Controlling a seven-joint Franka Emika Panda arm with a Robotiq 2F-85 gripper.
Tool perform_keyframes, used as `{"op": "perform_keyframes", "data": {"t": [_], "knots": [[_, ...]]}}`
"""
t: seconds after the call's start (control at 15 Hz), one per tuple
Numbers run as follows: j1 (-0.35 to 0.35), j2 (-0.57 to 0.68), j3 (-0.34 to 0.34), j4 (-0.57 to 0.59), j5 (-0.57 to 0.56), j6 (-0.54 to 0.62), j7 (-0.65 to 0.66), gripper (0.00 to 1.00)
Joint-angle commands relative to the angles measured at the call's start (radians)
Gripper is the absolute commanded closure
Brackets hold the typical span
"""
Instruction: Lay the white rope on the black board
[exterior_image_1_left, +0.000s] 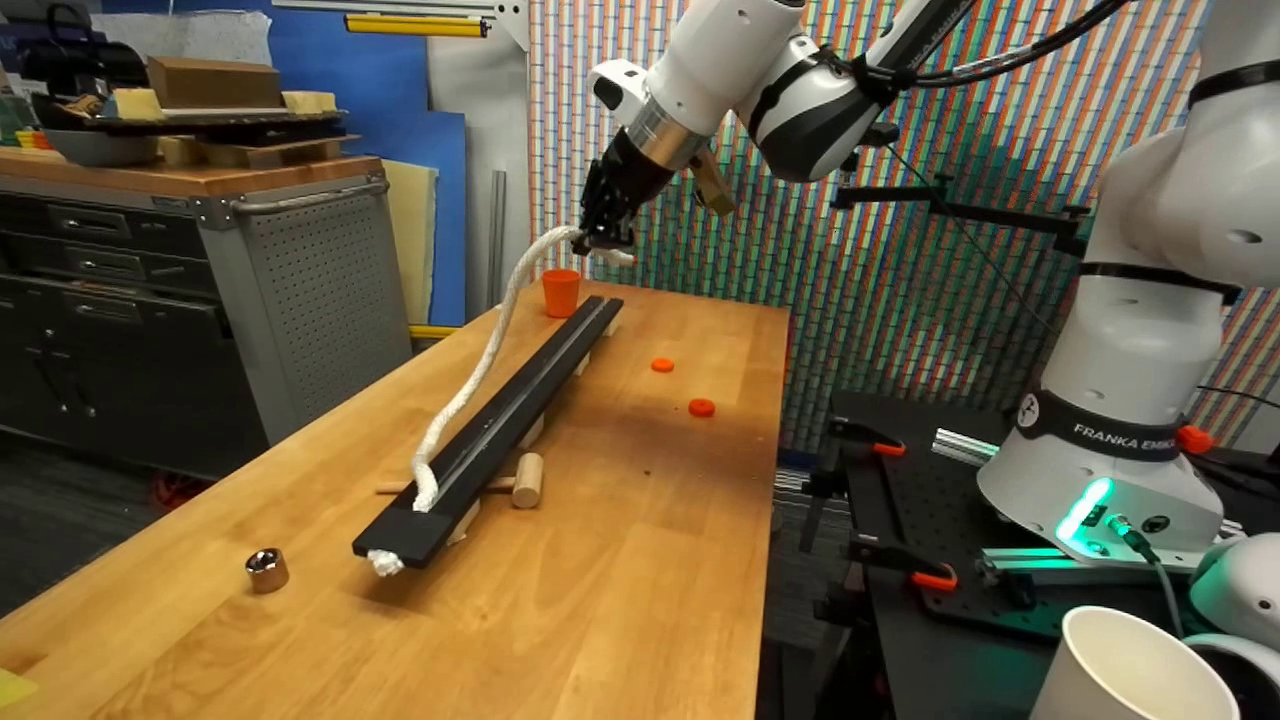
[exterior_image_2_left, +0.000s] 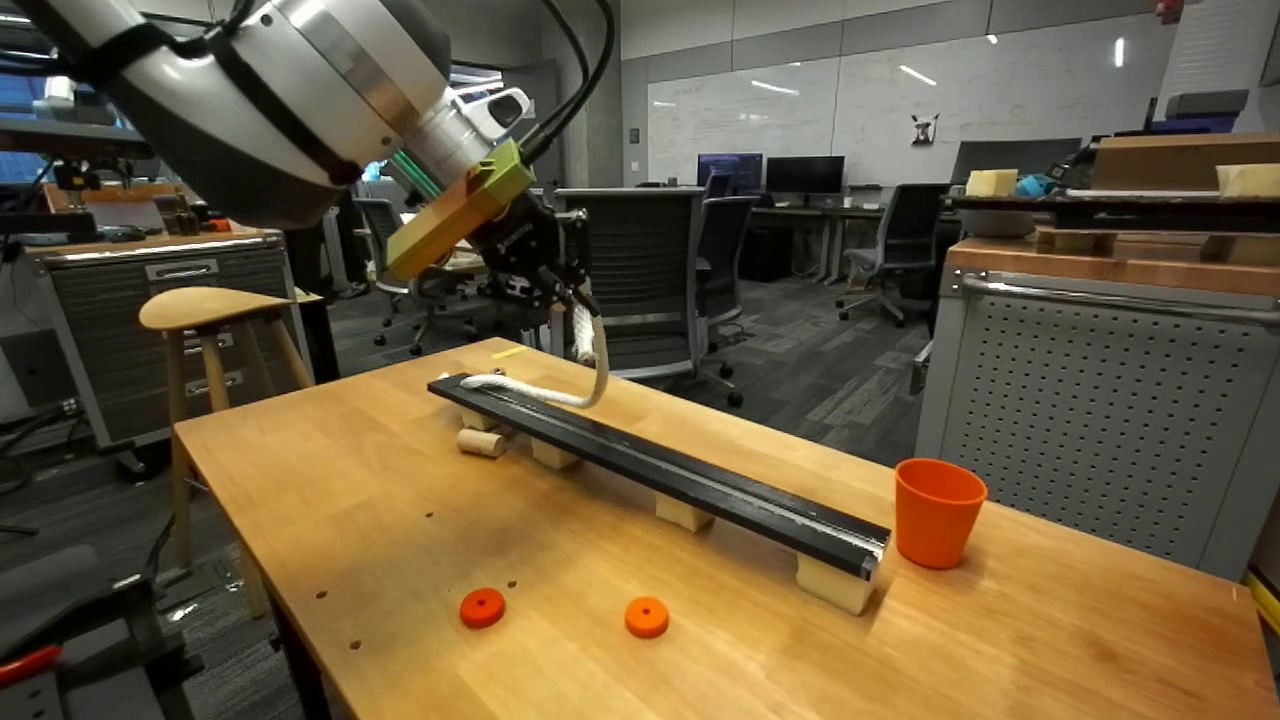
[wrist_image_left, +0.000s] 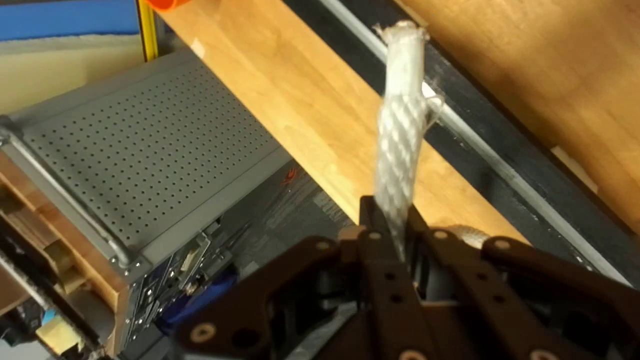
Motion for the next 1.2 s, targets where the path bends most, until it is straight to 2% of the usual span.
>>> {"op": "perform_keyframes", "data": {"t": [0.0,0.27,0.4,0.8,1.0,1.13], "knots": [[-0.020,-0.030,-0.018,0.071,-0.176,0.052,0.106,0.97],[-0.046,-0.033,-0.038,0.147,-0.395,0.055,0.246,0.97],[-0.058,-0.027,-0.048,0.138,-0.462,0.068,0.292,0.97],[-0.066,0.022,-0.051,0.050,-0.599,0.156,0.370,0.97],[-0.062,0.064,-0.042,0.043,-0.657,0.174,0.403,0.97],[-0.062,0.088,-0.038,0.053,-0.641,0.161,0.418,0.97]]}}
